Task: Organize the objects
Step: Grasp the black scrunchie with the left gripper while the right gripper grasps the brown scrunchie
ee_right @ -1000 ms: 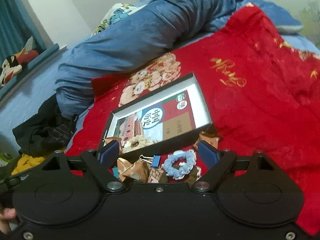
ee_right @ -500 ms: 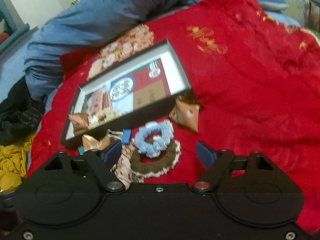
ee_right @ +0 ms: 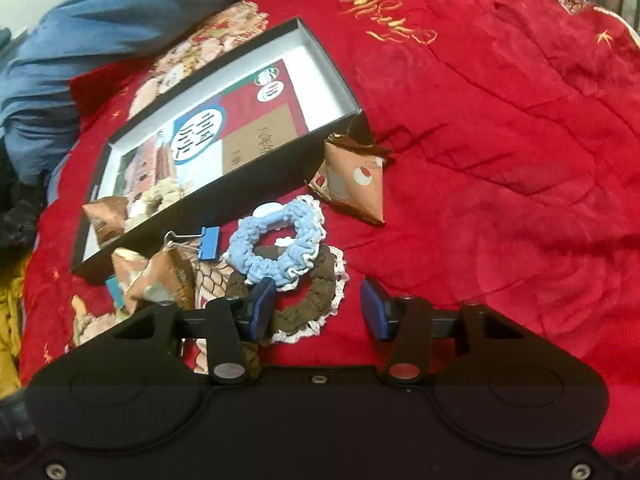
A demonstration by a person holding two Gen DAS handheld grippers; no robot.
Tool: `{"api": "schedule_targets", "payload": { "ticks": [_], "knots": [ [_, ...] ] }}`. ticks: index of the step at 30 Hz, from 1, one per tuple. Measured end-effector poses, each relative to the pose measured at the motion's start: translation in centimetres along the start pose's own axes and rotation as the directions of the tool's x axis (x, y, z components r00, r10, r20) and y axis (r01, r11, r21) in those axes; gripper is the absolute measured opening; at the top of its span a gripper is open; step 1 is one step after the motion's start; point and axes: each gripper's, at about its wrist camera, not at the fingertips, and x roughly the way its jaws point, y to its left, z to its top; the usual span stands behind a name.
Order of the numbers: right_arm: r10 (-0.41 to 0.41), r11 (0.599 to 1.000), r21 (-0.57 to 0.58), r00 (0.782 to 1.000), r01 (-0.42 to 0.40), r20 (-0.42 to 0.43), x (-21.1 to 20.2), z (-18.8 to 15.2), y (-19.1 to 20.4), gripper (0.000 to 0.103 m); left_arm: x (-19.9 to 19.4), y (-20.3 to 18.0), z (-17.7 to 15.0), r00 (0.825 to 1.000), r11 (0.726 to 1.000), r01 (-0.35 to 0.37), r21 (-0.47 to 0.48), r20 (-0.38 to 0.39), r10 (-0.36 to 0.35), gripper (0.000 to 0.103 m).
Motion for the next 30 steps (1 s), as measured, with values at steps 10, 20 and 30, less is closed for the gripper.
{"api": "schedule_targets", "payload": {
  "ticks": [10,20,30],
  "knots": [
    [0.016,1.000,-0.010,1.000,-0.016,-0.007,0.3,-0.2,0.7,0.016,0.3,-0.6,0.1,0.997,0.996,-0.079,0.044,0.012,0.079,0.022],
    [0.123,0.992,0.023,0.991,-0.122,-0.046,-0.8,-0.3,0.5,0.012,-0.4,-1.0,0.1,0.995,0.993,-0.102,0.054,-0.002,0.103,0.014],
    [0.255,0.967,-0.011,0.967,-0.255,-0.011,-2.9,-0.5,1.5,0.012,-1.7,-0.7,0.2,0.993,0.993,-0.114,0.012,0.038,0.114,0.014]
  ]
}}
